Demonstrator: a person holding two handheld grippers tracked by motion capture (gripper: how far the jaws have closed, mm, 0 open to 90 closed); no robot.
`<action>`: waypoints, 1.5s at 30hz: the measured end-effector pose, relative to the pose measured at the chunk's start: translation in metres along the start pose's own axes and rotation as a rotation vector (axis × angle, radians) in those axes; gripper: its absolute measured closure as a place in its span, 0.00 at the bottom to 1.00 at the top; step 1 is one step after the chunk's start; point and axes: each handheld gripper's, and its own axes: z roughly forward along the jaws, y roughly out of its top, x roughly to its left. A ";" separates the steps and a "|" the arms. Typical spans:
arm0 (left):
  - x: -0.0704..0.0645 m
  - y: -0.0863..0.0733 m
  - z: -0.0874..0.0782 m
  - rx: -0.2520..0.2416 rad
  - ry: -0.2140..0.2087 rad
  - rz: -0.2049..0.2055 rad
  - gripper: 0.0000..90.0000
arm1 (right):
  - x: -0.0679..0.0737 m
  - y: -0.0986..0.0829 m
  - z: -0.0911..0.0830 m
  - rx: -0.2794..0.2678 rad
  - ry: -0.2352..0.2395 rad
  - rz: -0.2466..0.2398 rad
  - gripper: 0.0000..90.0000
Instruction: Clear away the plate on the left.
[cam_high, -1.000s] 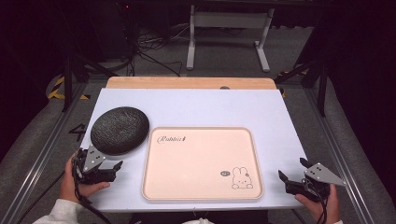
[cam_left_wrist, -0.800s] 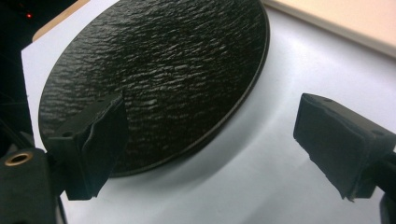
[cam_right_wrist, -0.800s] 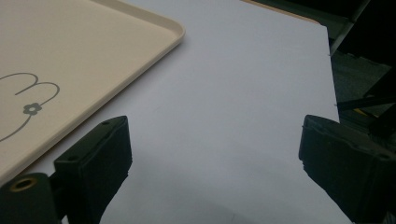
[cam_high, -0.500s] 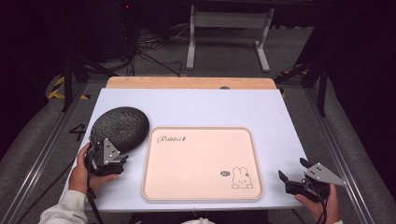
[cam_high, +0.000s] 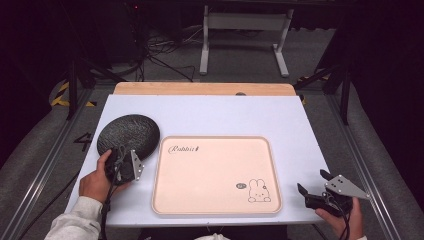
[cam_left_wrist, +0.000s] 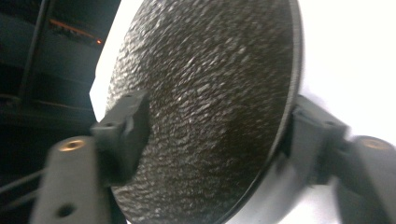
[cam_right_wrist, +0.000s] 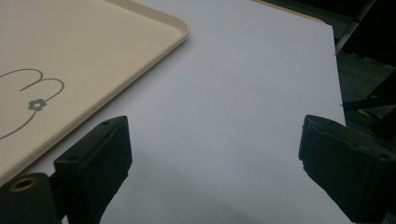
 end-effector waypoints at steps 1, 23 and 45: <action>-0.001 0.002 0.001 0.007 -0.002 0.015 0.45 | 0.000 0.000 0.001 0.002 0.003 -0.003 0.11; 0.000 0.025 0.005 -0.056 0.081 0.145 0.96 | 0.002 -0.001 0.001 0.007 0.014 -0.016 0.11; 0.007 0.029 -0.001 -0.076 0.082 0.126 0.96 | 0.001 -0.001 0.001 0.009 0.018 -0.007 0.11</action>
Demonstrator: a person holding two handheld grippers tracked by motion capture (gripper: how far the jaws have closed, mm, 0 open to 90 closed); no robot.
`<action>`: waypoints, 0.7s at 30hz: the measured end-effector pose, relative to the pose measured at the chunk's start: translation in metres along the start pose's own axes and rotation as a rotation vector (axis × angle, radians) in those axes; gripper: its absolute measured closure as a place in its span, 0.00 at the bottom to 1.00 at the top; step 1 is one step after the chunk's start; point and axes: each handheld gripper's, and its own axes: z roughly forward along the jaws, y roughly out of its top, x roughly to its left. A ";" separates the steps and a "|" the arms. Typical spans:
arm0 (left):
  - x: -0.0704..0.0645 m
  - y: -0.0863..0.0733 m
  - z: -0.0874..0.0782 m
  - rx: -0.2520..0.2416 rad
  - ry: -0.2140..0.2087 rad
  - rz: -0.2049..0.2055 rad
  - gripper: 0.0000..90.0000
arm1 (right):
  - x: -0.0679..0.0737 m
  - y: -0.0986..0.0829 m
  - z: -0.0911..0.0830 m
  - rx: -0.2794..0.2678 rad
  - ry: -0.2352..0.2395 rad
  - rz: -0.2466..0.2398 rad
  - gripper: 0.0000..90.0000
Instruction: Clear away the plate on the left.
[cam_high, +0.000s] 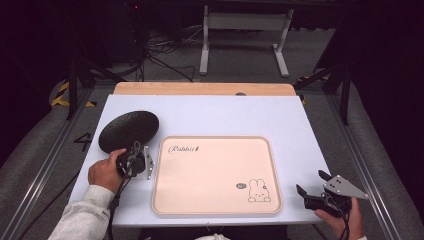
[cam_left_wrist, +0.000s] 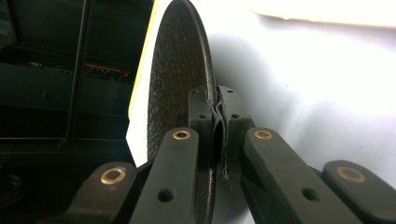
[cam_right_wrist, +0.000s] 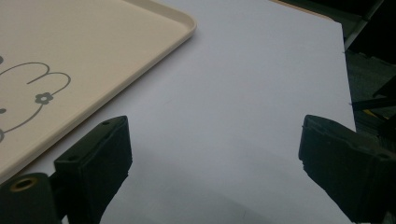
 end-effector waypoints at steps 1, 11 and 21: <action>0.000 0.000 -0.001 -0.006 -0.002 0.000 0.96 | 0.000 0.000 0.000 0.001 -0.001 -0.001 0.11; 0.003 0.012 -0.020 -0.050 0.025 0.010 0.96 | -0.001 0.000 -0.001 -0.002 -0.004 0.003 0.11; -0.007 0.046 -0.052 -0.178 0.036 0.057 0.96 | -0.002 0.000 -0.001 -0.010 -0.010 0.010 0.11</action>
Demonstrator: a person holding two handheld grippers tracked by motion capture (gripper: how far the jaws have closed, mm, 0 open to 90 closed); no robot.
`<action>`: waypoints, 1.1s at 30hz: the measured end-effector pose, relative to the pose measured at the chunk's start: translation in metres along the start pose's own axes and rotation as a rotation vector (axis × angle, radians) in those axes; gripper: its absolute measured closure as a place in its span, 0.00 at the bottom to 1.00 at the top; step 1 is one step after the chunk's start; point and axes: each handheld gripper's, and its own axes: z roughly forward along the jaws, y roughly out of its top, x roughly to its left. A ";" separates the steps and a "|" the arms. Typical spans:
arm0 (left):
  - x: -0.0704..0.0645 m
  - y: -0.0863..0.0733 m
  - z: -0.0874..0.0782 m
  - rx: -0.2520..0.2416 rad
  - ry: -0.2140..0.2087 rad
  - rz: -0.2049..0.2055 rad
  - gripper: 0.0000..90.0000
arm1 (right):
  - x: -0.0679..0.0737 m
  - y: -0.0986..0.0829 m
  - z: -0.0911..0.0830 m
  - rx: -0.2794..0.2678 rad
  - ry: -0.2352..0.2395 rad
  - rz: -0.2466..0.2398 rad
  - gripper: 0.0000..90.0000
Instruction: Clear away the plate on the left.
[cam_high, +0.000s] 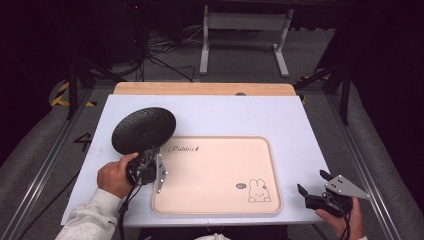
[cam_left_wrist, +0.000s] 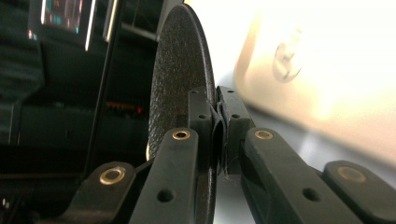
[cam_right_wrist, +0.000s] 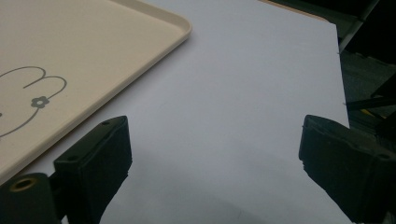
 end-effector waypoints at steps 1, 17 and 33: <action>-0.002 0.005 -0.003 -0.014 -0.005 0.009 0.96 | 0.000 0.000 0.000 0.000 -0.001 -0.001 0.11; -0.032 0.066 -0.031 -0.195 -0.103 0.124 0.95 | 0.000 0.000 0.000 0.001 -0.007 0.001 0.11; -0.057 0.104 -0.039 -0.309 -0.175 0.187 0.95 | -0.001 -0.001 0.002 0.012 -0.001 -0.002 0.11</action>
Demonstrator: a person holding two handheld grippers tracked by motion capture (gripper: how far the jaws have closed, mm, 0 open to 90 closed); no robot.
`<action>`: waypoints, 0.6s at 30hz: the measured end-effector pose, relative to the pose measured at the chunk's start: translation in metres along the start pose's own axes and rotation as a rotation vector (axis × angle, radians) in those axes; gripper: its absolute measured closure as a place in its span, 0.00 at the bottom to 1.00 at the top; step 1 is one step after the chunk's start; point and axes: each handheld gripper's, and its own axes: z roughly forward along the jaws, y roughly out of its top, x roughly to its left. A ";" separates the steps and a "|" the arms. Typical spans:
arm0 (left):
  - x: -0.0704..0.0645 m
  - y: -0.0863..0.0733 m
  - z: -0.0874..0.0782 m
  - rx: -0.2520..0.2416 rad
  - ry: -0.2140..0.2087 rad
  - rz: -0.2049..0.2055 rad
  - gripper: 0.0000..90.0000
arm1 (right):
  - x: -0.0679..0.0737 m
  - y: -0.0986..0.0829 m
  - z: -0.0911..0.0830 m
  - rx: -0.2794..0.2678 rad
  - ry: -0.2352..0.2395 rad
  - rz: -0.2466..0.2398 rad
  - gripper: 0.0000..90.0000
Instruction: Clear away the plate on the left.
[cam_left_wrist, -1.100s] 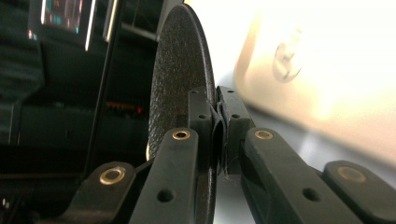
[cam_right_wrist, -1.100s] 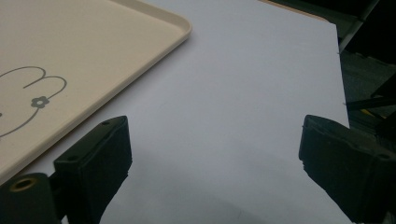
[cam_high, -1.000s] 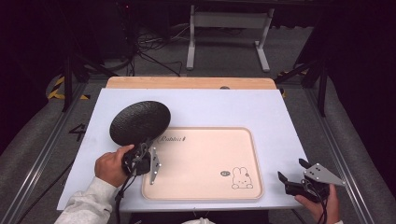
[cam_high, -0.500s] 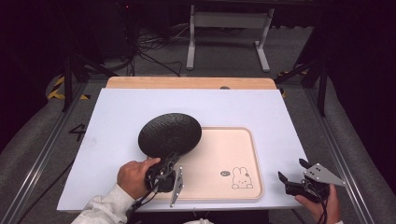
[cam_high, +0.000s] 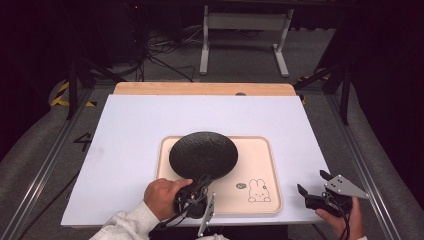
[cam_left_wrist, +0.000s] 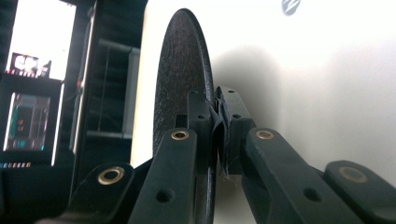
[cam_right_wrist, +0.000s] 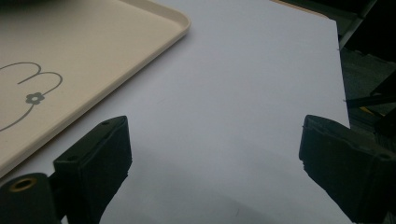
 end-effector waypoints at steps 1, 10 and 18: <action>0.000 0.000 0.000 0.000 0.000 0.000 0.95 | 0.000 0.000 0.000 0.000 0.000 0.000 0.11; -0.007 0.015 0.013 -0.031 -0.048 0.024 0.94 | 0.000 0.000 0.000 0.000 0.003 -0.002 0.11; -0.011 0.019 0.020 -0.050 -0.074 0.040 0.95 | 0.000 -0.001 0.000 0.003 0.010 -0.004 0.12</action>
